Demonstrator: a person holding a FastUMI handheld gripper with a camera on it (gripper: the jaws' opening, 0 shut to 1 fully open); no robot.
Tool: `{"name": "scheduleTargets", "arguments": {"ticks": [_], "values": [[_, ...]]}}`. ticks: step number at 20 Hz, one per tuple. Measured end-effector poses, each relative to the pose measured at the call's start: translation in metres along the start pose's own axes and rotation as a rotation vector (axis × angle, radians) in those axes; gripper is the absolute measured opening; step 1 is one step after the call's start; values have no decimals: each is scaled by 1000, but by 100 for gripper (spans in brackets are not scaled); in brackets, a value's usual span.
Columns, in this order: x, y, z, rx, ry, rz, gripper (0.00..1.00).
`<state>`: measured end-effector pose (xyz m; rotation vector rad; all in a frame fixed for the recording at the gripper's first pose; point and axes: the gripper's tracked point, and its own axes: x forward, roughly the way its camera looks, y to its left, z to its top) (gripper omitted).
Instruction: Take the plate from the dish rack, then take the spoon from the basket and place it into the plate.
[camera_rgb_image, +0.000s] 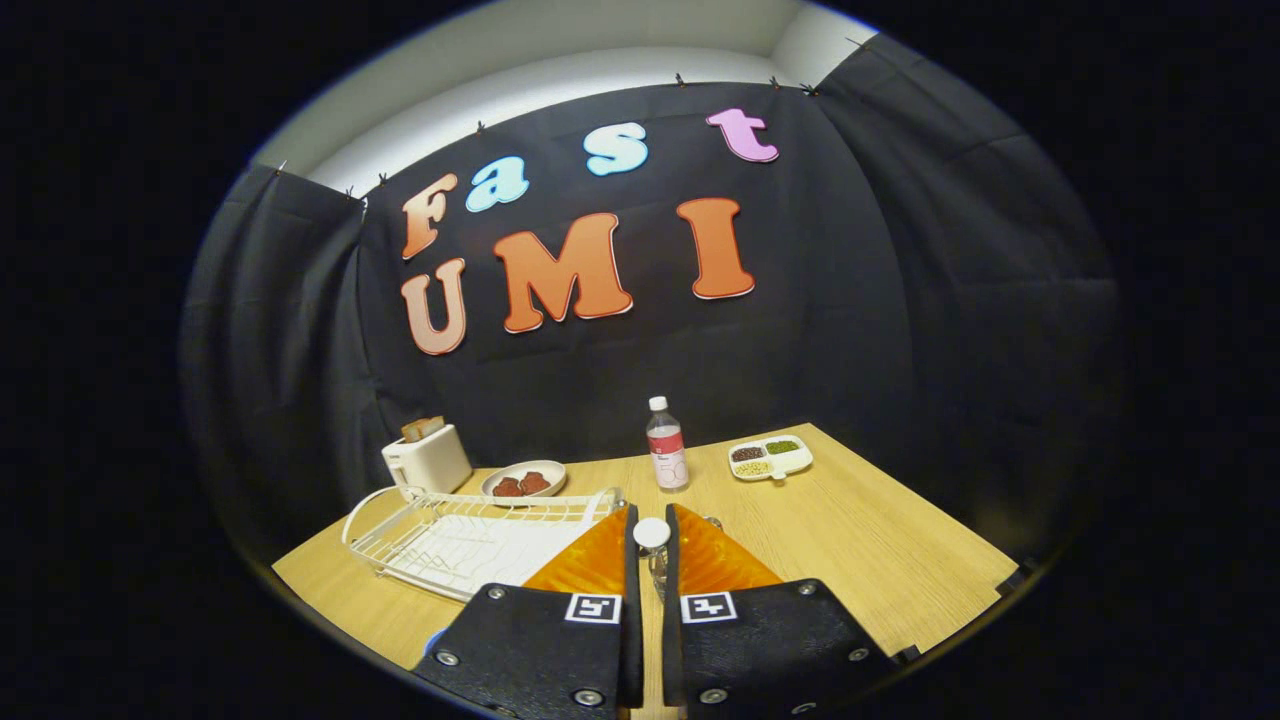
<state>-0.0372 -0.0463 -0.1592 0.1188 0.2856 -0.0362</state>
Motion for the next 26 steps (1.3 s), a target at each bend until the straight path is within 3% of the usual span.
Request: {"name": "scheduleTargets", "arguments": {"ticks": [7, 15, 26], "values": [[-45, 42, -14, -60, 20, 137, 7], [-65, 111, -81, -117, 103, 360, 7], [-53, 104, -142, -42, 238, 338, 10]]}}
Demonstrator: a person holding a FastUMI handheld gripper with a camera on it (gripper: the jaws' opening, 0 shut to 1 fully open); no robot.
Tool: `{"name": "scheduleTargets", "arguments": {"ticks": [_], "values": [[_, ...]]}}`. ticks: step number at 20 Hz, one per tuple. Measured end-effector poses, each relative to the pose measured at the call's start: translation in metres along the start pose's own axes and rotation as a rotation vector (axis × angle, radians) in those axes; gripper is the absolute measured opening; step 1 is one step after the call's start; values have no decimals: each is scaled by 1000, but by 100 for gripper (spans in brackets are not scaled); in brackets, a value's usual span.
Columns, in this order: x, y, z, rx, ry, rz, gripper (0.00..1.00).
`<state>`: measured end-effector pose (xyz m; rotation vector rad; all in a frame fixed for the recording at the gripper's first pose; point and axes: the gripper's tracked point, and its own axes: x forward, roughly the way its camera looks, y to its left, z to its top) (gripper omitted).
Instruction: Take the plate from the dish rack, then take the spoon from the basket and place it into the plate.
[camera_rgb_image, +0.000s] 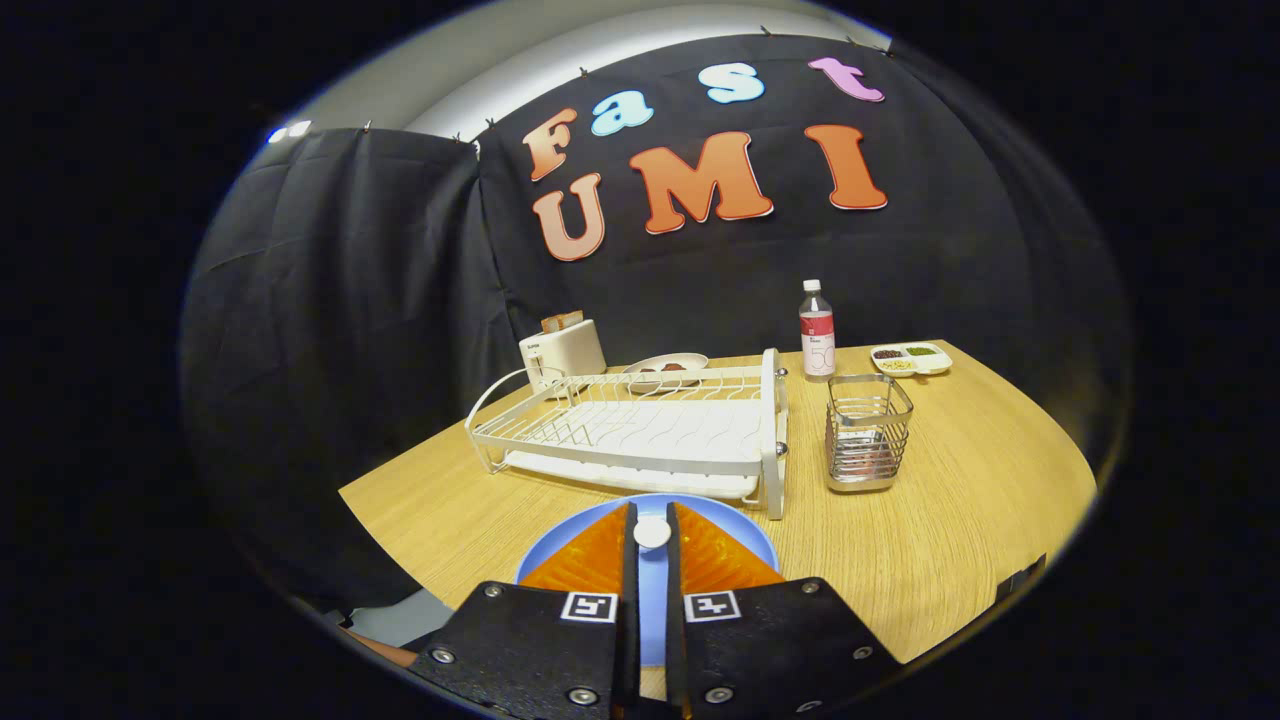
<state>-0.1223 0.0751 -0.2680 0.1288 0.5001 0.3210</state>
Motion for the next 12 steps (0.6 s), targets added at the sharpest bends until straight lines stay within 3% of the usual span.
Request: {"name": "scheduleTargets", "arguments": {"ticks": [6, 9, 12], "values": [[-1, -12, -27, 13, 99, -43, 20], [-1, -6, 1, 27, 27, -32, 33], [-6, -12, 44, -5, -96, -83, 49]]}}
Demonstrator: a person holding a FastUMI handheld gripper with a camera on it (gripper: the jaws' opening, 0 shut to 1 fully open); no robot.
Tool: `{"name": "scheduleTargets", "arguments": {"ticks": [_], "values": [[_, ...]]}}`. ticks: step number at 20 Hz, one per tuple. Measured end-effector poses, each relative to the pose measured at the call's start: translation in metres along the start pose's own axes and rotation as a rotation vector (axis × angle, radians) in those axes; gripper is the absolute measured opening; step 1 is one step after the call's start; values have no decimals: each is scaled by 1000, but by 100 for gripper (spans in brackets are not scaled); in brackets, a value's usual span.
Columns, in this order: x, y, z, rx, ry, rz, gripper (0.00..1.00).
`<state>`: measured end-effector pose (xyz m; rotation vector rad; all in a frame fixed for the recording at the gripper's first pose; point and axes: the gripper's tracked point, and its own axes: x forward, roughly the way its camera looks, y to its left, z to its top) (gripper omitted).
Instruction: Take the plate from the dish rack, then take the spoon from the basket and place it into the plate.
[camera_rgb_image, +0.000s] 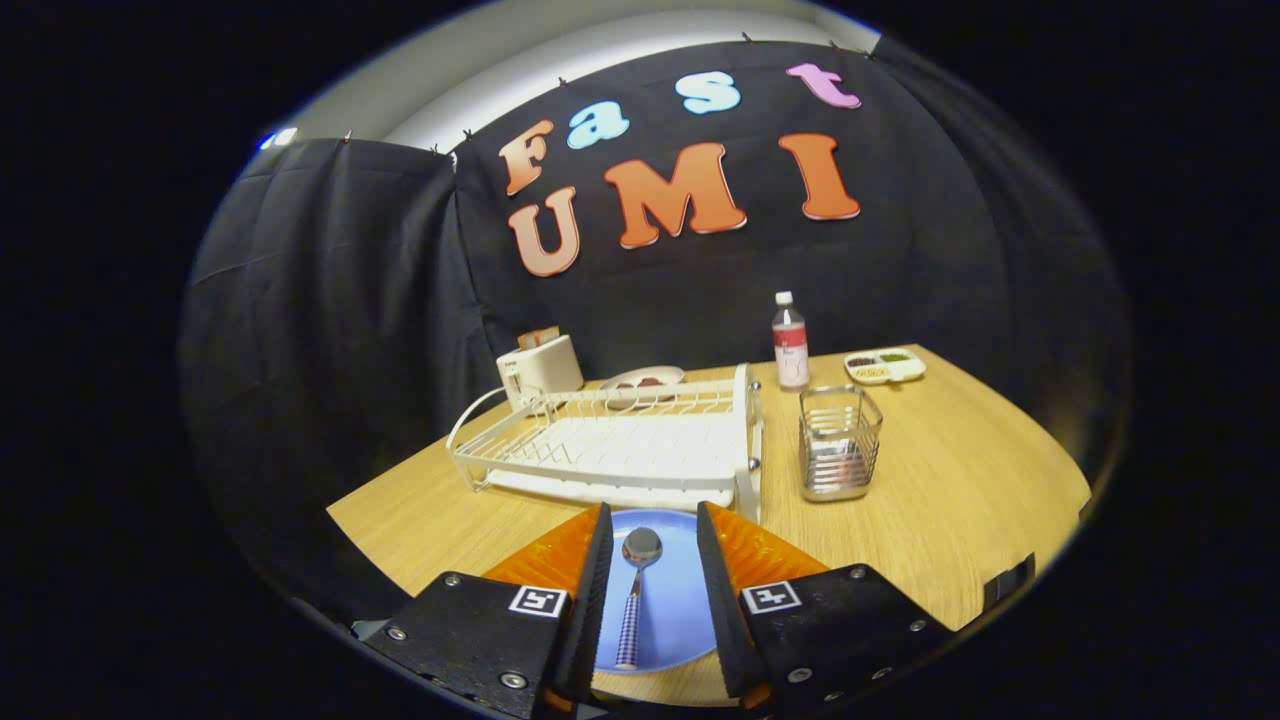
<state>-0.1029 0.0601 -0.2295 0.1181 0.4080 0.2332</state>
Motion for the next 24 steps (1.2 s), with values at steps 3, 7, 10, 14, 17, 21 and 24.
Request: {"name": "scheduleTargets", "arguments": {"ticks": [3, 7, 10, 14, 17, 21, 24], "values": [[-7, 2, 46, -72, -116, -40, 61], [-15, 11, 90, -150, -197, -84, 77], [-19, 19, 115, -169, -246, -111, 85], [-25, 26, 142, -171, -310, -136, 89], [-25, 29, 158, -165, -351, -148, 89], [-26, 31, 173, -179, -388, -170, 90], [-26, 38, 179, -162, -442, -169, 90]]}}
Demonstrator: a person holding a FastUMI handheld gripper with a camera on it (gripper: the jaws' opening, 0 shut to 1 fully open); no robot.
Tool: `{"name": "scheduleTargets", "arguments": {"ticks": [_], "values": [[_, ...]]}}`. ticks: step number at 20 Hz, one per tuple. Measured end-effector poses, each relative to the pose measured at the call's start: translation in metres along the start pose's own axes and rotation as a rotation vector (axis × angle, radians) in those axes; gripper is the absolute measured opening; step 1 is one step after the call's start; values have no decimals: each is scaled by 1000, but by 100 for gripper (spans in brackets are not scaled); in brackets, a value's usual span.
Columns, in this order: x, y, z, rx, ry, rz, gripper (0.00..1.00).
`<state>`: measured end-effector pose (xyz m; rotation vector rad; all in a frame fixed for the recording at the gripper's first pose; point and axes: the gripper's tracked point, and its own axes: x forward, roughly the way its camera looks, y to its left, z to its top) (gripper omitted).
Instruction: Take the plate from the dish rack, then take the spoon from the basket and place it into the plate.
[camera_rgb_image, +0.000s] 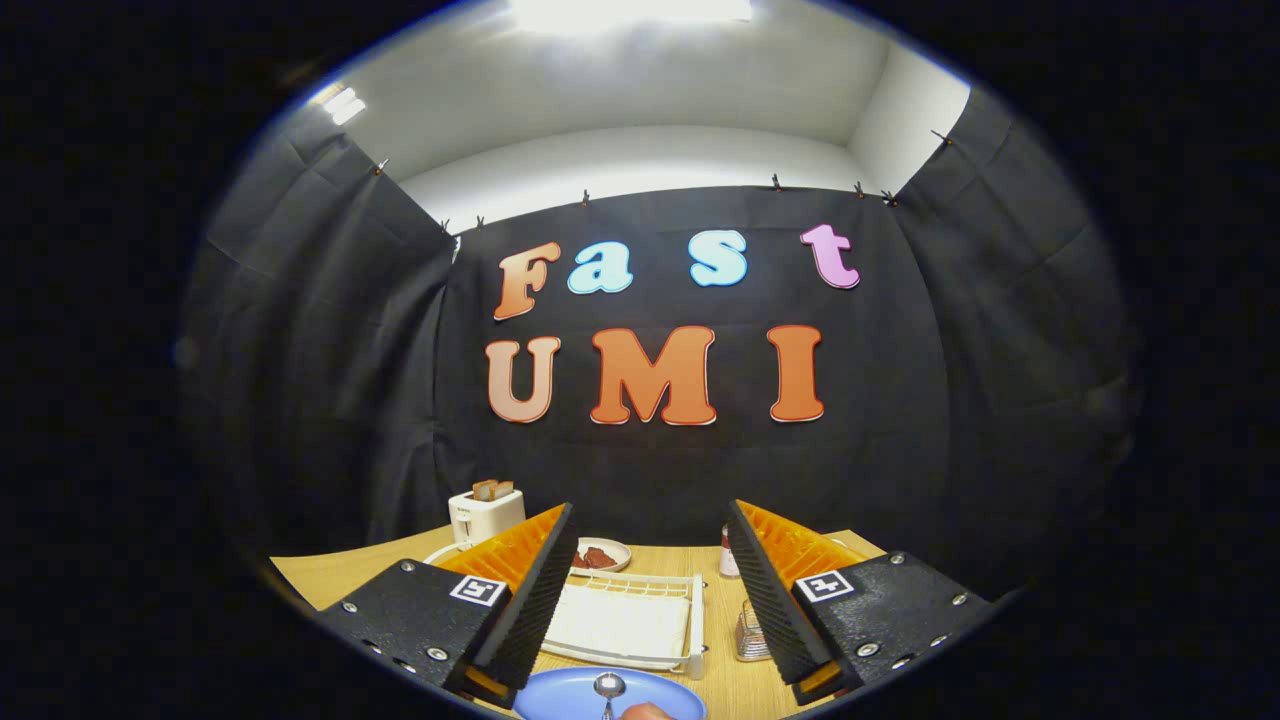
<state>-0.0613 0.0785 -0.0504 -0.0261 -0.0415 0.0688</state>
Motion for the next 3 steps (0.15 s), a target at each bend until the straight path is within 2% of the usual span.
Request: {"name": "scheduleTargets", "arguments": {"ticks": [3], "values": [[5, 3, -3, -6, -31, 0, 90]]}}
